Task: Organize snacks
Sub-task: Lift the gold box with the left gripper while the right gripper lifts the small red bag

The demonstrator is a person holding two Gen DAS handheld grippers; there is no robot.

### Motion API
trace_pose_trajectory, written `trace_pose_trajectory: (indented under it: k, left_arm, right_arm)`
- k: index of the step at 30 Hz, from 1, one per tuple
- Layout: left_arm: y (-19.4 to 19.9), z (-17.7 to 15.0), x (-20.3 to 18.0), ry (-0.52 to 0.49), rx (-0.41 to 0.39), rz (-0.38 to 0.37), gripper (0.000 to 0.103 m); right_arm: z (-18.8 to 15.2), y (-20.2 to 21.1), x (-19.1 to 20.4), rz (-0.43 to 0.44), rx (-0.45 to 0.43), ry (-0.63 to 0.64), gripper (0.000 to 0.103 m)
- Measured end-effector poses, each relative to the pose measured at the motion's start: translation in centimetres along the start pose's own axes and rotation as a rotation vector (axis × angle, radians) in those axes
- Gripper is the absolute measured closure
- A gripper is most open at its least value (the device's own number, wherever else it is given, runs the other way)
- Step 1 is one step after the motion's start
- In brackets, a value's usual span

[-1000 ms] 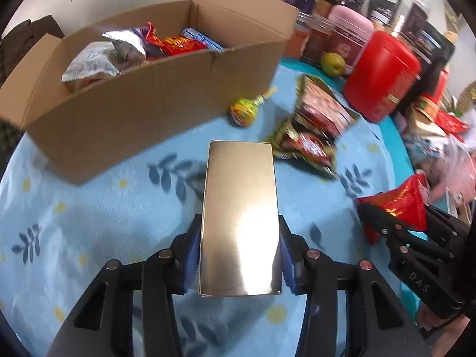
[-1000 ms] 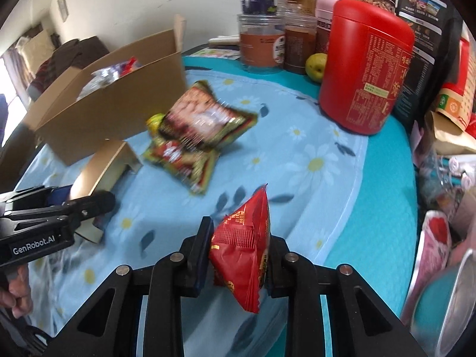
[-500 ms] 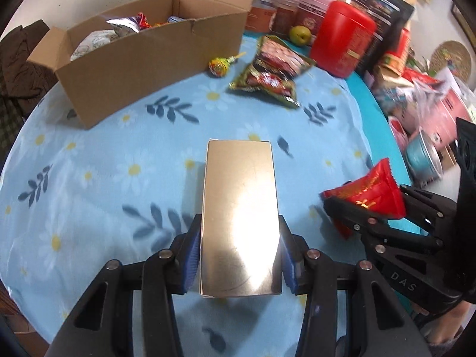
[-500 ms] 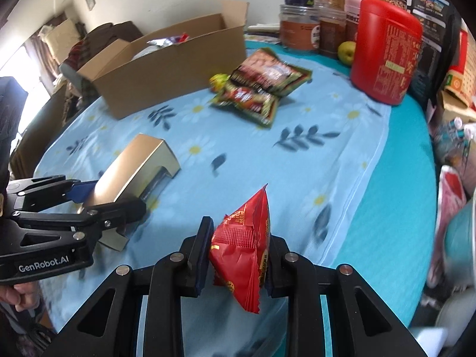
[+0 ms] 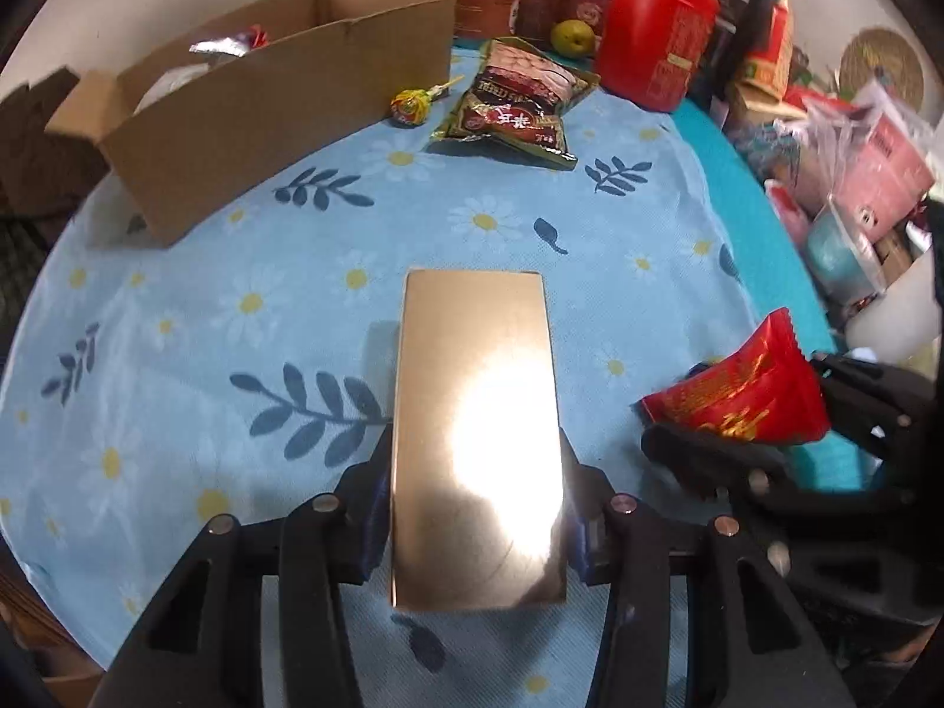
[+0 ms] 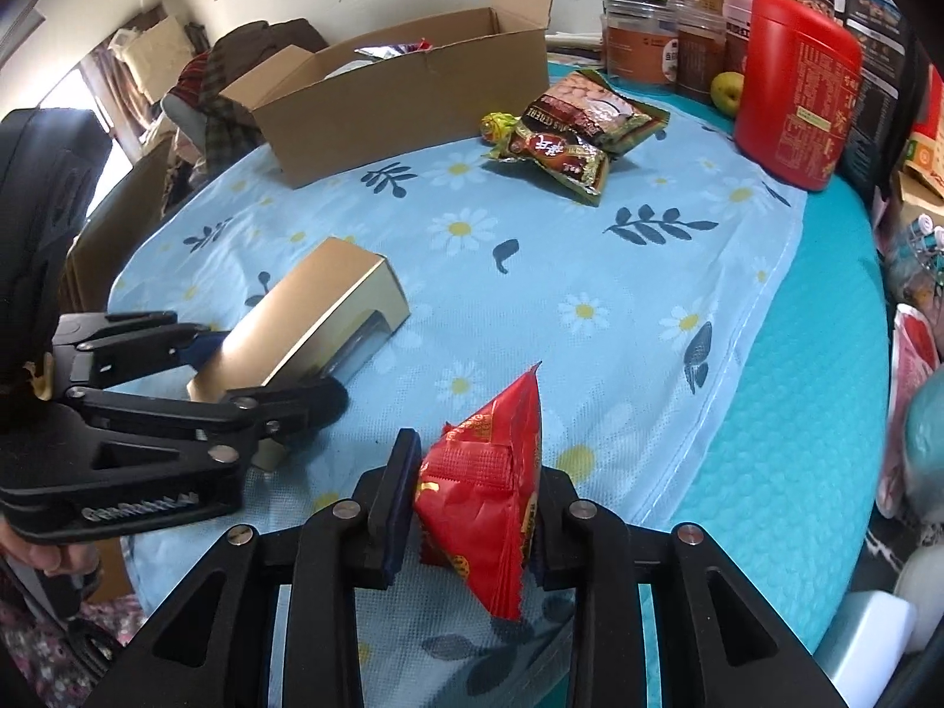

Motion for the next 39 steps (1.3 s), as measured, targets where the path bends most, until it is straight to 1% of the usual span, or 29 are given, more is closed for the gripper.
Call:
trace_pose_trajectory:
  k: [1,2,6,7,9,10,11,13,17,20,23,27,30,32,39]
  left_arm:
    - [-0.1,0.1,-0.1,-0.014,-0.005,0.011,0.056]
    - [-0.3,0.2,-0.2,-0.023,-0.009,0.018,0.056]
    - [-0.5,0.6,-0.1,-0.015,-0.027,0.017,0.056]
    - [-0.6,0.7,-0.1,-0.010,-0.030,0.014,0.056]
    - [-0.7,0.9,-0.1,-0.010,-0.034,0.013,0.056]
    - [-0.7,0.9,-0.1,-0.021,-0.035,0.017,0.056]
    - [-0.8,0.9,-0.3,-0.036,-0.034,0.023,0.056]
    - [-0.9,0.9,-0.5,-0.054,-0.033,0.032,0.056]
    - [-1.0,1.1,-0.3,-0.041,-0.019,0.022,0.056]
    - [-0.9,1.1,-0.2,-0.024,-0.032,0.019,0.057]
    - [-0.7,0.9,-0.4,-0.041,-0.040,0.016,0.059]
    - [0.0,0.7,-0.9,-0.037,-0.048,-0.011,0.059]
    - [0.5,0.6,-0.9,-0.024,-0.050,-0.022,0.059]
    - [0.8,0.6,-0.9,-0.015,-0.055,-0.031,0.059]
    - [1.7,0.4,0.1,0.004,-0.072,-0.016,0.059]
  right_arm:
    - [0.0,0.0,0.0,-0.004,-0.003,0.004,0.044]
    - [0.1,0.1,0.0,-0.011,-0.010,0.013,0.041]
    - [0.2,0.5,-0.4,-0.036,-0.027,0.023,0.041]
    - [0.2,0.5,-0.6,-0.036,-0.033,0.010,0.041]
    - [0.1,0.7,-1.0,-0.045,-0.040,-0.002,0.051]
    - [0.1,0.7,-1.3,-0.058,-0.044,-0.002,0.058]
    - [0.1,0.8,-1.4,-0.055,-0.053,-0.007,0.060]
    - [0.2,0.8,-1.6,-0.057,-0.066,-0.017,0.061]
    - [0.3,1.0,-1.6,-0.049,-0.071,-0.016,0.062]
    - [0.3,1.0,-1.5,-0.044,-0.068,-0.019,0.062]
    - [0.1,1.1,-1.1,-0.033,-0.066,-0.020,0.062]
    - [0.0,1.2,-0.9,-0.027,-0.068,-0.023,0.062]
    - [0.2,1.5,-0.8,-0.020,-0.076,-0.025,0.065]
    - [0.3,1.7,-0.5,-0.005,-0.087,-0.025,0.070]
    - [0.4,1.5,0.1,-0.014,-0.085,0.001,0.072]
Point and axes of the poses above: each gripper's, at about its wrist camera, not at the fingertips, and y roughly against the way its jaws point, x to its left, z to its top, the point moved 7 cm from there along -y, roughly the way its jaws point, and after that the axes turned 13 degrees about -x, right-handed, at the moved point
